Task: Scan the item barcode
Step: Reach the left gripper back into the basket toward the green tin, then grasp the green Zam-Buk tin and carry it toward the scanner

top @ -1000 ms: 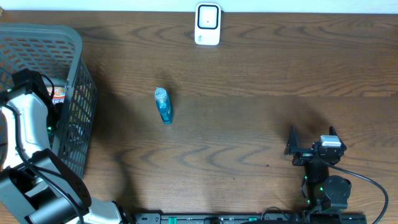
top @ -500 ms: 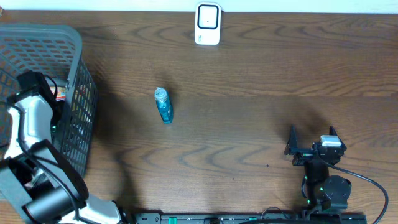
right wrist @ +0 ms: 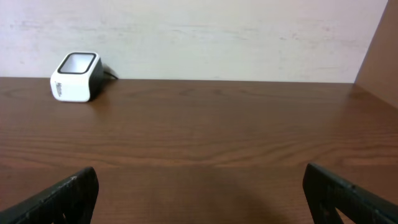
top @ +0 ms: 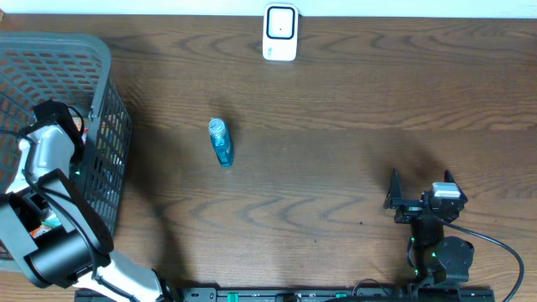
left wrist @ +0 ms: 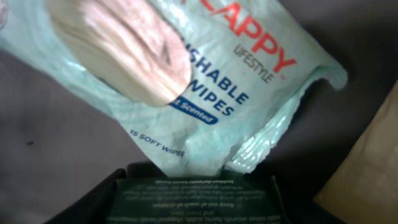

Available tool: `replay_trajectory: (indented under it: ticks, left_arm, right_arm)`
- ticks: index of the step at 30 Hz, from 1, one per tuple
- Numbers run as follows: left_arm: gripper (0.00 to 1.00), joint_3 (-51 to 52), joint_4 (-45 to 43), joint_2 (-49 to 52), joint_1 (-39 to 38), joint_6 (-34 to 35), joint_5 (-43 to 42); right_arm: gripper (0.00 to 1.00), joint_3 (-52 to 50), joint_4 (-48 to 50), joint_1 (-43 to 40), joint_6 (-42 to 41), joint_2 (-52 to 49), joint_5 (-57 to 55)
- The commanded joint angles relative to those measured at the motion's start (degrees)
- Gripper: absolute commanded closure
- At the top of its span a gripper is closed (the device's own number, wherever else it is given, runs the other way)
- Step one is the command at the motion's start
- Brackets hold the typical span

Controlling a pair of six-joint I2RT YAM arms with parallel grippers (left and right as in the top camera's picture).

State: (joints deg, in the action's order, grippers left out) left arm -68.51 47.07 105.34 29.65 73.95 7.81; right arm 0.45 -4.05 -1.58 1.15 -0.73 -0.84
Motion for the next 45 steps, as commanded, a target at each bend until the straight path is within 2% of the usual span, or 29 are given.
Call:
replay_trajectory:
  ticks: [1, 6, 10, 20, 25, 26, 29, 32, 35, 39, 45]
  left_arm:
    - [0.57, -0.4, 0.4, -1.0, 1.3, -4.5, 0.2]
    - [0.60, -1.8, 0.4, -4.7, 2.6, -10.5, -1.7]
    - [0.60, -2.3, 0.3, -9.8, 4.3, -12.3, -4.6]
    - [0.60, -2.6, -0.9, -29.8, 10.9, -15.5, -16.3]
    - [0.60, -2.6, -4.9, -40.6, 11.8, -17.3, -26.1]
    - [0.60, -2.6, -7.2, -44.1, 11.6, -18.1, -32.0]
    - [0.60, -2.6, -9.9, -47.9, 10.2, -18.1, -40.6]
    - [0.61, -2.6, -12.3, -48.6, 7.1, -19.6, -49.1]
    - [0.61, -2.6, -14.1, -48.2, 0.9, -22.2, -55.2]
    - [0.61, -2.6, -15.5, -47.1, -10.0, -24.1, -56.9]
    - [0.61, -2.6, -22.3, -43.2, -31.1, -28.5, -56.7]
  right_arm:
    - [0.01, -0.1, -0.1, 0.8, 0.9, 0.3, 0.3]
    - [0.01, -0.1, -0.1, 0.8, 0.9, 0.3, 0.3]
    - [0.01, -0.1, -0.1, 0.8, 0.9, 0.3, 0.3]
    - [0.01, -0.1, -0.1, 0.8, 0.9, 0.3, 0.3]
    - [0.01, -0.1, -0.1, 0.8, 0.9, 0.3, 0.3]
    - [0.01, -0.1, -0.1, 0.8, 0.9, 0.3, 0.3]
    - [0.01, -0.1, -0.1, 0.8, 0.9, 0.3, 0.3]
    - [0.01, -0.1, -0.1, 0.8, 0.9, 0.3, 0.3]
    - [0.01, -0.1, -0.1, 0.8, 0.9, 0.3, 0.3]
    - [0.01, -0.1, -0.1, 0.8, 0.9, 0.3, 0.3]
    - [0.01, -0.1, -0.1, 0.8, 0.9, 0.3, 0.3]
